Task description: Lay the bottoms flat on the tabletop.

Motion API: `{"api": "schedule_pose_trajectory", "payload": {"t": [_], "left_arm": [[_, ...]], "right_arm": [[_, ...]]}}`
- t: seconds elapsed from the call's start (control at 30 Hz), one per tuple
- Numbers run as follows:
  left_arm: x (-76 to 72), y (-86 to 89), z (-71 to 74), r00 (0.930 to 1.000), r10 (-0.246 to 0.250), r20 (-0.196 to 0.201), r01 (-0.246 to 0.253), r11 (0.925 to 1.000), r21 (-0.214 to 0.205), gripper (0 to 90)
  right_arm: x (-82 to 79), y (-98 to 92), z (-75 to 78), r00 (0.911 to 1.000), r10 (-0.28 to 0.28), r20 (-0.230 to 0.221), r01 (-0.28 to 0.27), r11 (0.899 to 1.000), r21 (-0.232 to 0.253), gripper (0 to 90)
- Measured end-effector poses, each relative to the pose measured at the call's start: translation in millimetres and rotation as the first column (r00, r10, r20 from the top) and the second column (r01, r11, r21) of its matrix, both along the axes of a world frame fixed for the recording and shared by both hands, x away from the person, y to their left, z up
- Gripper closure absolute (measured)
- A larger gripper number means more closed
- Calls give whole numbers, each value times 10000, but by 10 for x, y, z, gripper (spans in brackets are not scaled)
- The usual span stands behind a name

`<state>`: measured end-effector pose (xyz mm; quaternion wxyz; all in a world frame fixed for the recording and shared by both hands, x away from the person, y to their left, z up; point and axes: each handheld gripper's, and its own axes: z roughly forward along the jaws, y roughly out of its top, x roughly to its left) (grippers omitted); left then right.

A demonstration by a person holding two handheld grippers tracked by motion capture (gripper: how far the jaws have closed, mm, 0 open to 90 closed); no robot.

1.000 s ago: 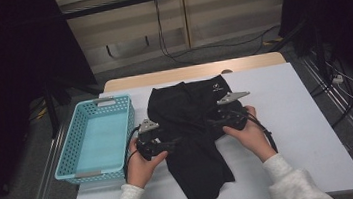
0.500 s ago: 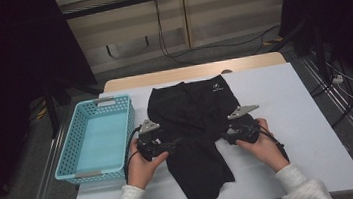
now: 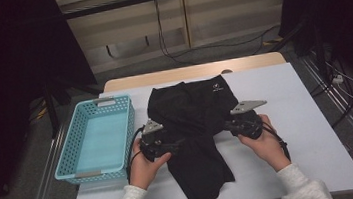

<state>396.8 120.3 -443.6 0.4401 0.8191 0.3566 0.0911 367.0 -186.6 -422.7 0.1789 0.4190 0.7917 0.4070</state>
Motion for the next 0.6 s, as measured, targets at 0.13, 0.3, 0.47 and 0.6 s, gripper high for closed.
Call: {"api": "schedule_pose_trajectory", "payload": {"t": [0.13,0.3,0.47,0.6], "left_arm": [[-11,-45,-29,9998,-141,-120,141,9999,34,194],[-22,-21,-39,9999,-93,-140,94,9999,100,195],[-39,3,-47,9999,-52,-161,53,10000,33,195],[-54,14,-83,9997,-30,-251,33,9999,124,195]], "right_arm": [[-42,-109,152,9994,-215,255,208,9994,270,885],[-21,-147,215,9980,-435,458,421,9986,305,883],[124,120,66,9997,-181,185,181,9998,9,876],[250,365,-115,9996,205,-213,-219,9975,-669,869]]}}
